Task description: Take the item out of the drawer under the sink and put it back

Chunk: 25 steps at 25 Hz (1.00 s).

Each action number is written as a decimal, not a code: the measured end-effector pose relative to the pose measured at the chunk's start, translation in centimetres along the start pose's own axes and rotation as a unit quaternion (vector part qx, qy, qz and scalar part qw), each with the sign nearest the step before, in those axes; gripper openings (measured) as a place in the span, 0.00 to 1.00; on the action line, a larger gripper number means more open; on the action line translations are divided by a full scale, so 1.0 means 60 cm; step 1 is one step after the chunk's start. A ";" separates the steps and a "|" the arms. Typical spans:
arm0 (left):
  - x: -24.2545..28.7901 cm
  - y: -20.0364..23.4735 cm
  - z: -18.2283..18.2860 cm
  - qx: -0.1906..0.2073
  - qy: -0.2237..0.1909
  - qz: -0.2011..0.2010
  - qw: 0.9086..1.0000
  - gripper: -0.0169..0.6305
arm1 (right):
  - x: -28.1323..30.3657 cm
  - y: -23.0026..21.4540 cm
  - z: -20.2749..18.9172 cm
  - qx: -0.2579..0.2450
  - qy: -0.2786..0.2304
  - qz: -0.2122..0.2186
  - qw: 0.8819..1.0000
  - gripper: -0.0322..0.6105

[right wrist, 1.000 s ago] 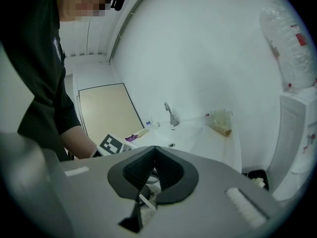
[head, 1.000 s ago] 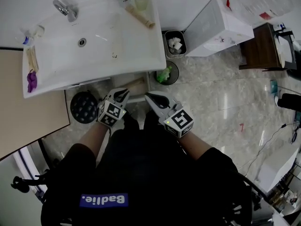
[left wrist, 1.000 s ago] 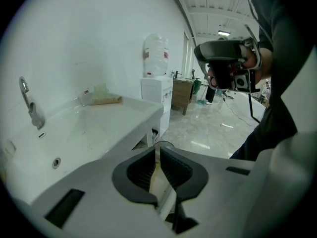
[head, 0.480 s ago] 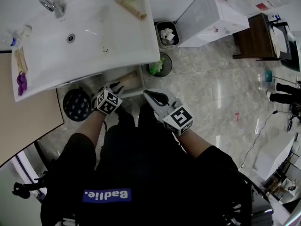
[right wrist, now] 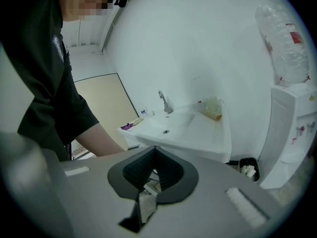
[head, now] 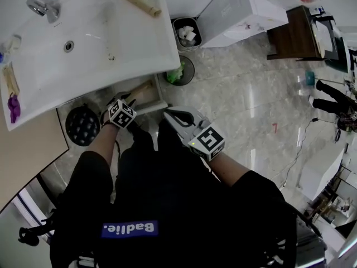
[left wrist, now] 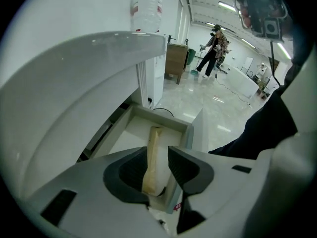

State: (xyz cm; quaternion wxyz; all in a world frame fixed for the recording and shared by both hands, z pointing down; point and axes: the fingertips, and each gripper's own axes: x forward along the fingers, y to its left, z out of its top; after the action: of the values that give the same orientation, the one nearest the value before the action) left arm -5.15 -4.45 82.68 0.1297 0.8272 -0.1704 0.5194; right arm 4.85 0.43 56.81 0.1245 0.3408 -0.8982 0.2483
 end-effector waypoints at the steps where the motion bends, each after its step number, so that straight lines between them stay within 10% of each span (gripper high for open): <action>1: 0.009 0.001 -0.003 0.003 0.006 -0.002 1.000 0.20 | 0.000 -0.001 -0.002 0.000 0.002 0.000 1.000 0.05; 25: 0.176 0.033 -0.062 0.023 0.098 -0.038 0.994 0.23 | -0.016 -0.097 -0.062 0.030 0.038 -0.046 0.998 0.05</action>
State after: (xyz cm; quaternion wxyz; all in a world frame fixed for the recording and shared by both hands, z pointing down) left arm -4.73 -6.36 93.90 0.1469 0.7808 -0.1134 0.5966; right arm 9.70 -0.82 61.66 0.1595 0.3760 -0.8683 0.2816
